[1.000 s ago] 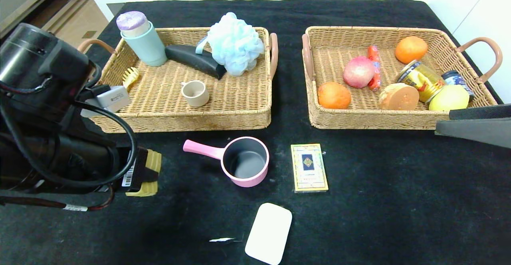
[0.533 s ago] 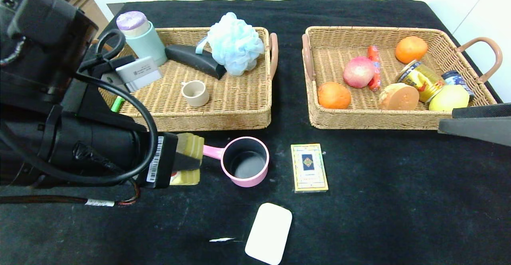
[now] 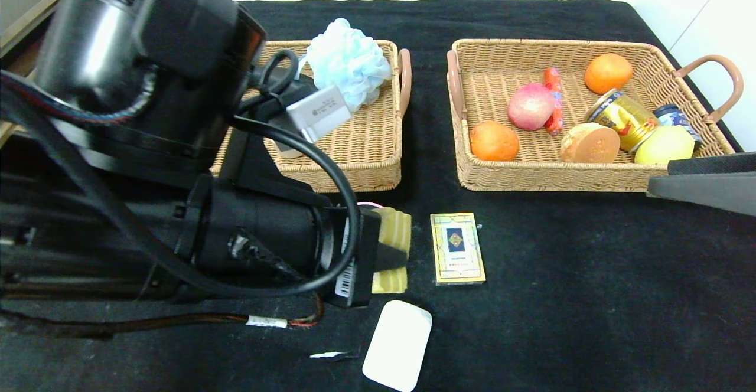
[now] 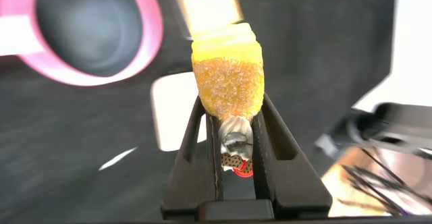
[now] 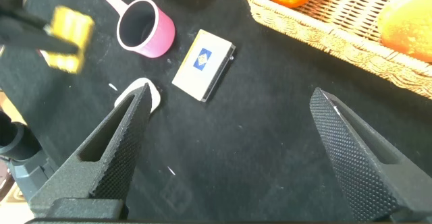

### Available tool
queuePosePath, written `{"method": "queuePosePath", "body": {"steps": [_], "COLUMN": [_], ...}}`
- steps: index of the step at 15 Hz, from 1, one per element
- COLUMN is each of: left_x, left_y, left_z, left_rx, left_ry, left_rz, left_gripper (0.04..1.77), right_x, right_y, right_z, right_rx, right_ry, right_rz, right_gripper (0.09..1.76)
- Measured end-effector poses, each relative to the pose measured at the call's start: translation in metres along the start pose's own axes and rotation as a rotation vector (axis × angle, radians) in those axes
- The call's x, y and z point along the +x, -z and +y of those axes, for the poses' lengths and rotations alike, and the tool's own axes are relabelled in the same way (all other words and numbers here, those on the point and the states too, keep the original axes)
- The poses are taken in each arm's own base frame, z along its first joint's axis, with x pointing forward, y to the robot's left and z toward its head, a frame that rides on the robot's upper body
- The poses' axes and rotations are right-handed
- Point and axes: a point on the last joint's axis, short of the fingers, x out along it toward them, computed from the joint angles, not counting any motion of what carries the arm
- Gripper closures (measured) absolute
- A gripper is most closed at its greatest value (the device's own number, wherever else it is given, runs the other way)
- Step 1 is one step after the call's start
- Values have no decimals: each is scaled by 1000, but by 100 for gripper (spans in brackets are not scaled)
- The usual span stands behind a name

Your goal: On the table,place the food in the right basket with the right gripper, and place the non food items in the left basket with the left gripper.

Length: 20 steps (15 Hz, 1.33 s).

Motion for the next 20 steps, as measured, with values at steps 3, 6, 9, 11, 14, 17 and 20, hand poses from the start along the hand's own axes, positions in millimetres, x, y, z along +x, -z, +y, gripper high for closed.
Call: {"method": "queuePosePath", "body": {"steps": [3,6,9,11,14,17,20], "left_x": [24,51,77,91,108,119,130], "left_y": [4,9,17,21,21,26,32], "left_z": [-13,-23,-33,-40,-46,-45,-47], "left_rx": [8,12,21,25,21,7,4], "left_ry": [59,87,103,119,150,142,135], "left_rz": [31,49,82,87,55,80,108], "left_gripper": [147,147,147,147,147,147,147], "right_x": [1,2,3,4,3,2,1], "right_y": [0,0,0,1,0,-1,-2], "right_z": [-1,-1,-2,-2,-2,-2,-1], "right_rx": [1,2,4,4,3,3,0], "right_ry": [0,0,-1,-2,0,1,1], "right_rz": [1,4,7,9,6,1,-3], "right_gripper": [14,14,14,14,14,14,14]}}
